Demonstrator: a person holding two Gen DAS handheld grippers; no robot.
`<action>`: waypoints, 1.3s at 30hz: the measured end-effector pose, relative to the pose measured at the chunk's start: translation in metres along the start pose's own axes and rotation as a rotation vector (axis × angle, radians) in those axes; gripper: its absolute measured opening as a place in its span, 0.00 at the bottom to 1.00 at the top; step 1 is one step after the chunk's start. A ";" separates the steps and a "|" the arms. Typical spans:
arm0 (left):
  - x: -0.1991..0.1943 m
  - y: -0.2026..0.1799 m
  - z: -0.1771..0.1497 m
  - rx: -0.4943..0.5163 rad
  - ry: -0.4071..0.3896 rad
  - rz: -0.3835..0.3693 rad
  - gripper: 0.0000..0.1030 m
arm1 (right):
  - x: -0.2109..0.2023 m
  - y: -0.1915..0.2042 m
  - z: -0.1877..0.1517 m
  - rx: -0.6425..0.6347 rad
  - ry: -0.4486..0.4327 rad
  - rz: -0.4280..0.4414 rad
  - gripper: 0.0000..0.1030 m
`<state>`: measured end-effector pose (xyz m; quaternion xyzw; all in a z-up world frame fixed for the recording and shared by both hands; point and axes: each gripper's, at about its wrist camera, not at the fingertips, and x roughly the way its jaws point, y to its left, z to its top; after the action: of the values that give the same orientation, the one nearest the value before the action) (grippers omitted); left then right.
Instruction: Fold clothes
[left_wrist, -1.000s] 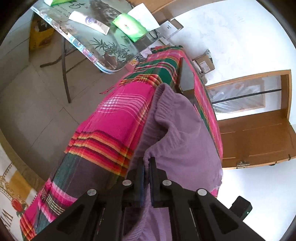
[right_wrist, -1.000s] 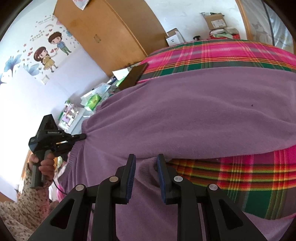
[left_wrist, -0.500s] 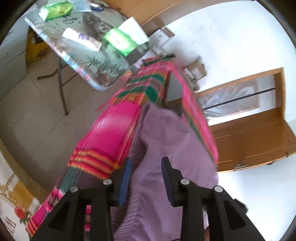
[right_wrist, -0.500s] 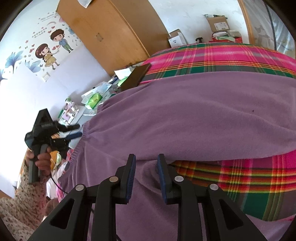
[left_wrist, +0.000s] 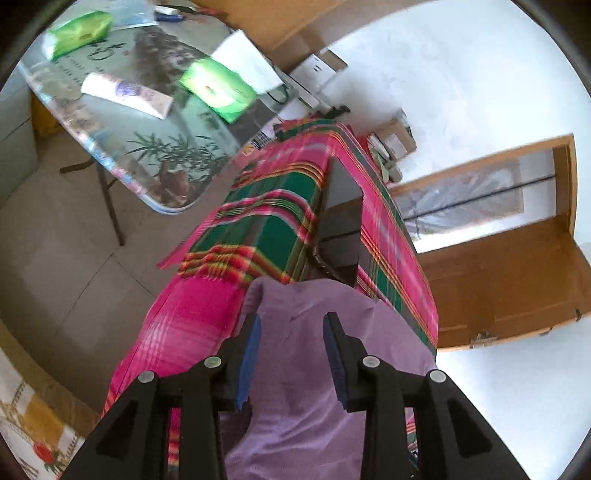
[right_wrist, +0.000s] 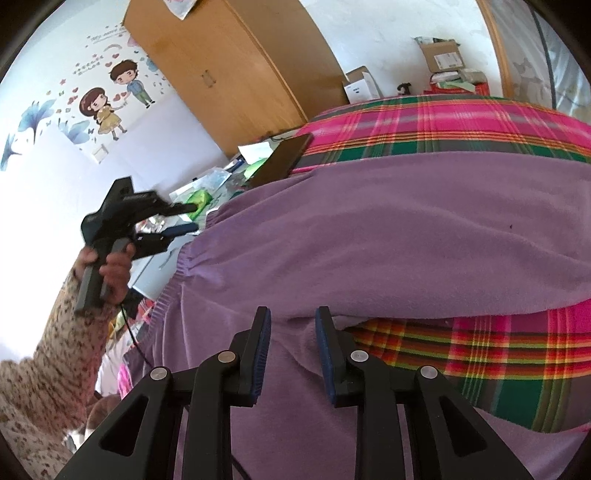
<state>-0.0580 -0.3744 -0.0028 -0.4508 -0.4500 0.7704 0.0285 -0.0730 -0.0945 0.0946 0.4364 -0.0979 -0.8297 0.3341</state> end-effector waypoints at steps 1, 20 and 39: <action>0.004 0.000 0.002 0.001 0.014 0.002 0.34 | 0.000 0.000 0.000 -0.003 0.001 -0.001 0.26; 0.008 -0.003 -0.001 0.014 0.011 -0.031 0.34 | 0.015 0.001 0.004 0.002 0.024 0.017 0.26; 0.018 -0.017 0.002 0.086 -0.017 0.029 0.06 | 0.025 -0.001 -0.001 0.017 0.042 0.020 0.26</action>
<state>-0.0762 -0.3579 -0.0019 -0.4491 -0.4100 0.7932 0.0330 -0.0826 -0.1090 0.0771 0.4555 -0.1023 -0.8161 0.3407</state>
